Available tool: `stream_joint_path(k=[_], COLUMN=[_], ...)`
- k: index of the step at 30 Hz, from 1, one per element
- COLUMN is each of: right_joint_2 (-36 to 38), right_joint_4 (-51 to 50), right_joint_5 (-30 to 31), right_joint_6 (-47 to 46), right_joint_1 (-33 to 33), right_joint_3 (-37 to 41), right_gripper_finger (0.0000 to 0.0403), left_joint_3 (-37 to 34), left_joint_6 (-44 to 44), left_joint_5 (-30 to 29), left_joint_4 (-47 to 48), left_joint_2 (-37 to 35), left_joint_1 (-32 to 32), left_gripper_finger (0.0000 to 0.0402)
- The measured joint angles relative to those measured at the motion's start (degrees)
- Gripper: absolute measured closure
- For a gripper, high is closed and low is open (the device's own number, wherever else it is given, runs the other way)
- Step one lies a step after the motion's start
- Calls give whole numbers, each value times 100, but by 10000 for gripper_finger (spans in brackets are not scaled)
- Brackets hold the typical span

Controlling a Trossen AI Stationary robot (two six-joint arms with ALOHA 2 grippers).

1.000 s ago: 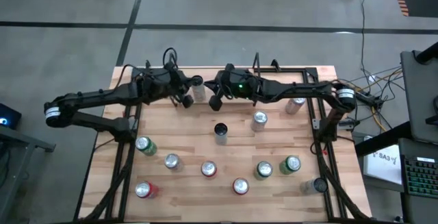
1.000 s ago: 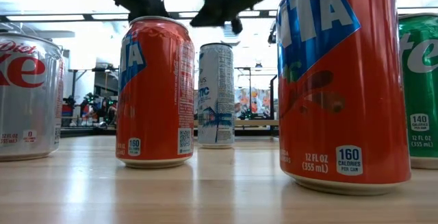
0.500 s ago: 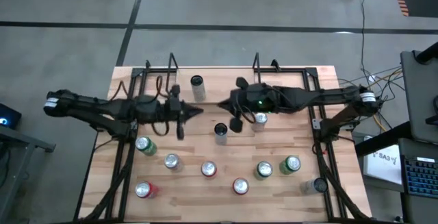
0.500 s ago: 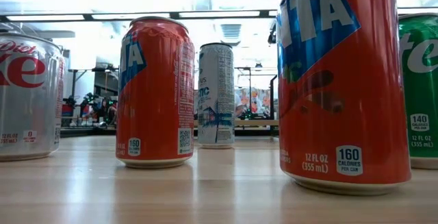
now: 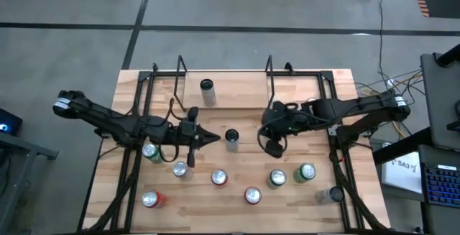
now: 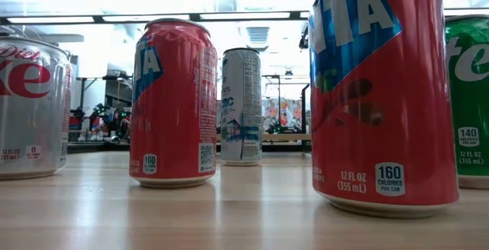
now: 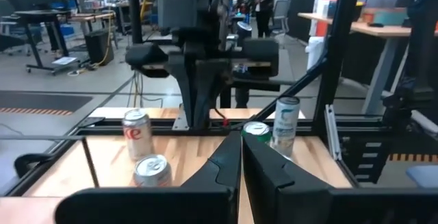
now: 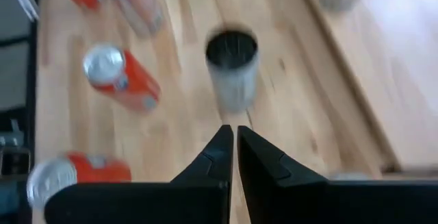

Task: Sort soda cans
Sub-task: Put the right green soda can on the shelf

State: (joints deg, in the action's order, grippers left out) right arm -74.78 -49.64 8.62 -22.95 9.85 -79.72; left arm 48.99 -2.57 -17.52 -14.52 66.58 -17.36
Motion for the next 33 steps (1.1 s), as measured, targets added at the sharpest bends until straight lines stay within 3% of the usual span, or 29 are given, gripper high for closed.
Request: stream_joint_path(k=[11,16,23,33], right_joint_2=[11,15,15,11], right_joint_4=[-2518,-3431,-3530,-3497], right_joint_5=[-11,-635,-1482,-1467], right_joint_6=[-1482,-2149,-2717,-3002], right_joint_1=[76,97,424,1401], right_joint_3=[-2,-1,0,0], right_gripper_finger=[390,390,390,390], left_joint_3=[-2,0,4,4], left_joint_6=[-11,-11,-13,-192], left_joint_5=[2,2,4,7], left_joint_4=[-466,-565,-591,-608], left_joint_2=[433,490,488,486], left_joint_1=[2,2,-2,-18], left_gripper_finger=[402,401,402,401])
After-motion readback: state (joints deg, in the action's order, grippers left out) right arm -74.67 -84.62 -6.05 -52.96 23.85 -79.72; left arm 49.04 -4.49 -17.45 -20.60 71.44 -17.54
